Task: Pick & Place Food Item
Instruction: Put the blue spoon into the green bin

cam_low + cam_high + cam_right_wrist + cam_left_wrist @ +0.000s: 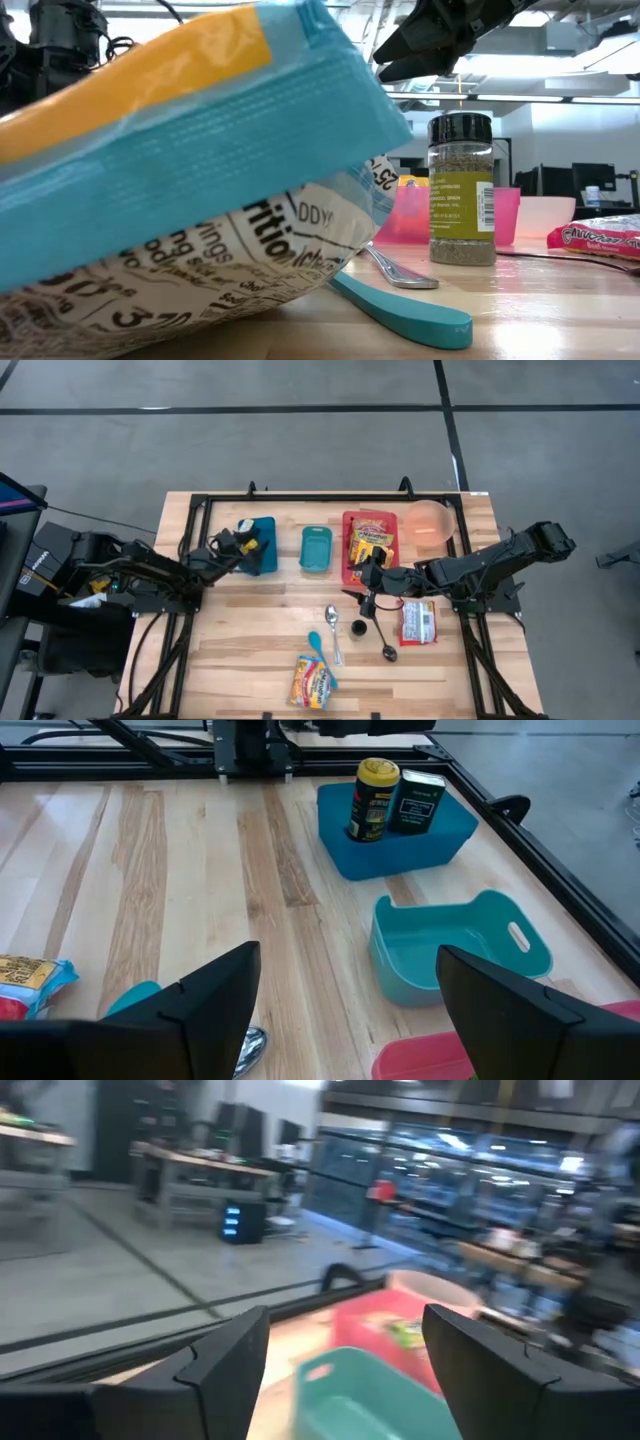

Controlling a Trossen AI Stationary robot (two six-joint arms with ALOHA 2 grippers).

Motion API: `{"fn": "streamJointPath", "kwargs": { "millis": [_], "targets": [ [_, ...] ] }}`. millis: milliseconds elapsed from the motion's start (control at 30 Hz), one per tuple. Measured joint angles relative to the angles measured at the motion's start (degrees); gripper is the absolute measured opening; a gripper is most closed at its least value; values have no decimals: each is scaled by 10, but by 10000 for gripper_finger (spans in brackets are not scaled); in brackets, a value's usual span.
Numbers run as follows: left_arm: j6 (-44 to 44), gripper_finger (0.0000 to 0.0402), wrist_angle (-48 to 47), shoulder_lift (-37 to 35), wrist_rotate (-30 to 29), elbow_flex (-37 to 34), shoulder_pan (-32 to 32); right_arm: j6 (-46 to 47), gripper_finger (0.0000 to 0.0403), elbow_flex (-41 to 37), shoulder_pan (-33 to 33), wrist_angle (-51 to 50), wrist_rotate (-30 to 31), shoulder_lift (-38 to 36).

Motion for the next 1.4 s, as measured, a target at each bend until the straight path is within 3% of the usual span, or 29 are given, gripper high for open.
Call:
{"fn": "streamJointPath", "kwargs": {
  "millis": [267,867,1400],
  "targets": [
    [-15,227,-22,-2,142,52,-13,0,297,0,0,-2,0,0],
    [-13,204,-149,-2,145,132,-138,0,297,0,0,-5,-2,0],
    [-35,204,-460,-2,146,255,-212,5,297,0,0,-41,-2,0]
  ]
}}
